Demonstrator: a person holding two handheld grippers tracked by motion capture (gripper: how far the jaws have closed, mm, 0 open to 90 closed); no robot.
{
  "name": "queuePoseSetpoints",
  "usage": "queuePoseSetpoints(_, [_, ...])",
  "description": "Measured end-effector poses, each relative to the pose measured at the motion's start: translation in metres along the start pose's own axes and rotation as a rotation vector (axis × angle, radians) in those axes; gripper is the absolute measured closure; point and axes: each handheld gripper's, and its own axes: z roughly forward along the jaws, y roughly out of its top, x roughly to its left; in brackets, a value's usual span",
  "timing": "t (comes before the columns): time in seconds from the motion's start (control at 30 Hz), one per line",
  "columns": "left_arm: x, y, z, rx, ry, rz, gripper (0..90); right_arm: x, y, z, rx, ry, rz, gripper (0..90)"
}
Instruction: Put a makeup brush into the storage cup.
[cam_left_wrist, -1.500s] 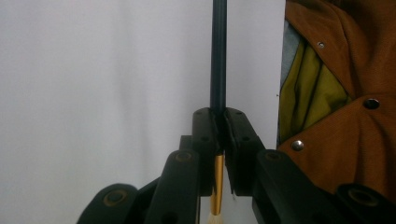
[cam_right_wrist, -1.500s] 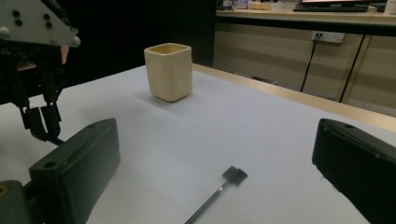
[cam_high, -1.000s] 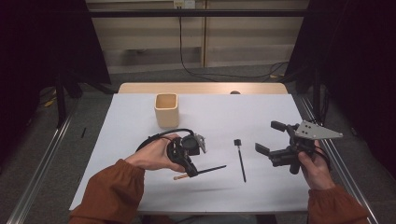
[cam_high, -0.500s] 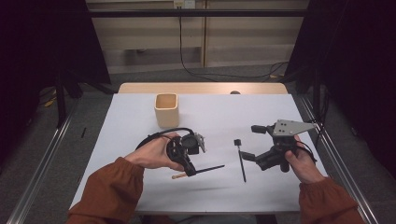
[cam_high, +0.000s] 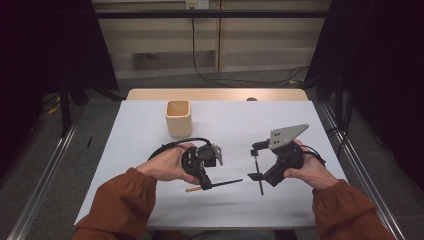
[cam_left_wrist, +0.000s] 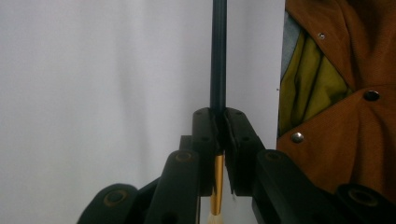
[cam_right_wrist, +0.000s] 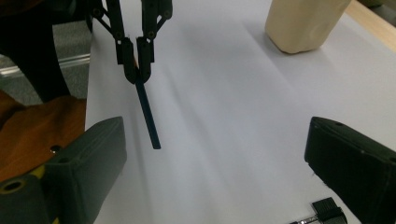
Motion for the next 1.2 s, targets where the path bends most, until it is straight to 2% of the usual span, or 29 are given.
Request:
queuePoseSetpoints(0.1, [0.0,0.002,0.0,0.012,-0.011,0.001,83.6,-0.001,0.003,0.002,0.035,0.037,-0.017,5.4])
queuePoseSetpoints(0.2, [-0.001,0.004,0.001,0.027,-0.006,0.014,83.5,-0.001,0.008,0.007,0.108,0.074,-0.032,4.5])
queuePoseSetpoints(0.27, [-0.001,0.005,0.003,0.016,-0.001,0.008,83.5,-0.001,0.013,0.01,0.162,0.107,-0.029,5.2])
queuePoseSetpoints(0.37, [-0.001,0.006,0.003,0.027,-0.008,0.017,83.5,-0.001,0.019,0.015,0.224,0.135,-0.054,4.7])
queuePoseSetpoints(0.4, [-0.001,0.006,0.003,0.028,0.002,0.02,83.5,0.0,0.021,0.017,0.248,0.145,-0.063,5.0])
queuePoseSetpoints(0.47, [-0.001,0.006,0.002,0.03,-0.011,0.022,83.5,0.001,0.025,0.022,0.296,0.166,-0.082,6.4])
queuePoseSetpoints(0.53, [-0.002,0.006,0.001,0.026,-0.004,0.013,83.5,0.001,0.028,0.025,0.338,0.181,-0.089,10.7])
queuePoseSetpoints(0.57, [-0.002,0.006,0.001,0.025,-0.003,0.013,83.5,0.001,0.029,0.027,0.352,0.175,-0.104,14.8])
queuePoseSetpoints(0.6, [-0.002,0.005,0.001,0.026,-0.002,0.012,83.5,0.001,0.03,0.029,0.364,0.167,-0.108,14.8])
queuePoseSetpoints(0.67, [-0.002,0.005,0.002,0.024,0.0,0.008,83.5,0.0,0.032,0.034,0.407,0.183,-0.093,16.9])
queuePoseSetpoints(0.7, [-0.003,0.005,0.002,0.02,0.015,0.005,83.5,0.0,0.032,0.035,0.42,0.189,-0.085,18.5])
queuePoseSetpoints(0.73, [-0.001,0.006,0.001,0.037,0.007,0.019,83.6,0.0,0.032,0.037,0.445,0.193,-0.084,18.6])
queuePoseSetpoints(0.87, [-0.001,0.005,0.004,0.033,0.005,0.008,83.6,0.002,0.034,0.043,0.51,0.169,-0.126,20.4])
queuePoseSetpoints(1.0, [-0.001,0.005,0.003,0.034,0.025,0.02,83.6,0.002,0.035,0.047,0.544,0.158,-0.14,22.2])
queuePoseSetpoints(1.1, [-0.002,0.005,0.003,0.035,0.02,0.016,83.5,0.001,0.035,0.048,0.565,0.168,-0.15,25.4])
queuePoseSetpoints(1.2, [-0.002,0.005,0.003,0.034,0.014,0.015,83.6,0.002,0.034,0.051,0.574,0.184,-0.153,35.7])
